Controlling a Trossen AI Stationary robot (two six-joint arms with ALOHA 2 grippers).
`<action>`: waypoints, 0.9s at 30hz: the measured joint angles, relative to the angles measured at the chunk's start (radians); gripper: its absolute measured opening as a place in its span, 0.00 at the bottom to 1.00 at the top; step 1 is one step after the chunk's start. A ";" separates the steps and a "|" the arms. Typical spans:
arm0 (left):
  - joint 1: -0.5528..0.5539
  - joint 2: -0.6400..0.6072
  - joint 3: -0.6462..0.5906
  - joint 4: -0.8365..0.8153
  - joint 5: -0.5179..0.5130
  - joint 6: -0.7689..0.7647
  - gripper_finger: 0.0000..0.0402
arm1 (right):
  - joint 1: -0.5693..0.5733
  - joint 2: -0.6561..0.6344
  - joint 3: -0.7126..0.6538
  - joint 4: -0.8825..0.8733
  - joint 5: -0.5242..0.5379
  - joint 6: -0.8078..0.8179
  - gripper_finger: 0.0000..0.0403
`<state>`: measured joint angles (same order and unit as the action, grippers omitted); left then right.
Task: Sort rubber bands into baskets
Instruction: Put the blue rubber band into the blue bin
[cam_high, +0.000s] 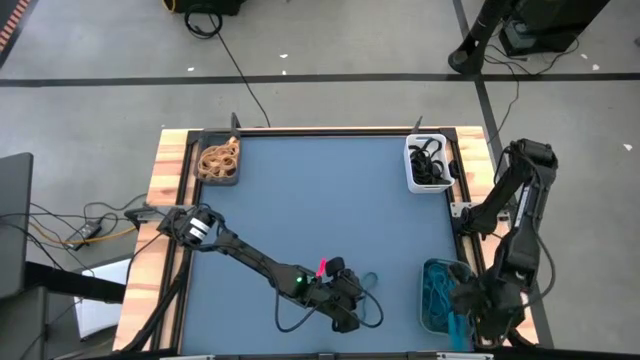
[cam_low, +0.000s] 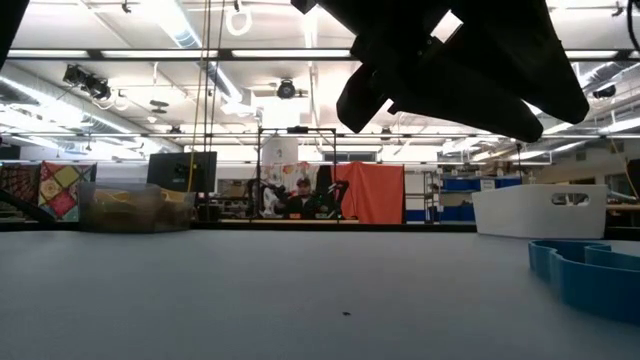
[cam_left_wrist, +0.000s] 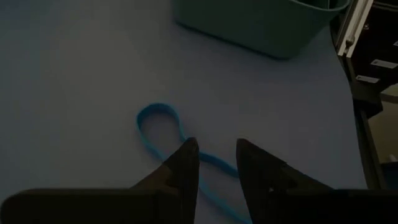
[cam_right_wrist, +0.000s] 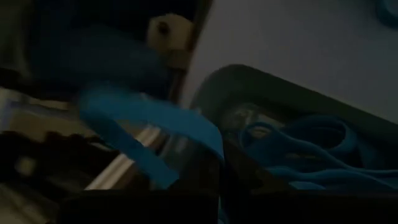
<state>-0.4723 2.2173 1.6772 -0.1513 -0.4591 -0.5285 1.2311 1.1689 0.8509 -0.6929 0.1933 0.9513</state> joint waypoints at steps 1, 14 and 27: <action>0.001 0.000 0.000 0.000 0.000 0.000 0.28 | -0.002 0.019 0.000 -0.006 0.016 0.004 0.03; 0.001 0.000 0.000 0.001 -0.001 0.027 0.28 | -0.043 0.127 0.000 -0.249 0.026 0.137 0.27; 0.013 0.093 0.000 0.133 -0.051 0.053 0.28 | -0.076 0.050 0.000 -0.492 0.138 0.371 0.32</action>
<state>-0.4590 2.3101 1.6772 -0.0181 -0.5104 -0.4755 1.1553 1.2193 0.8509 -1.1852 0.3318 1.3223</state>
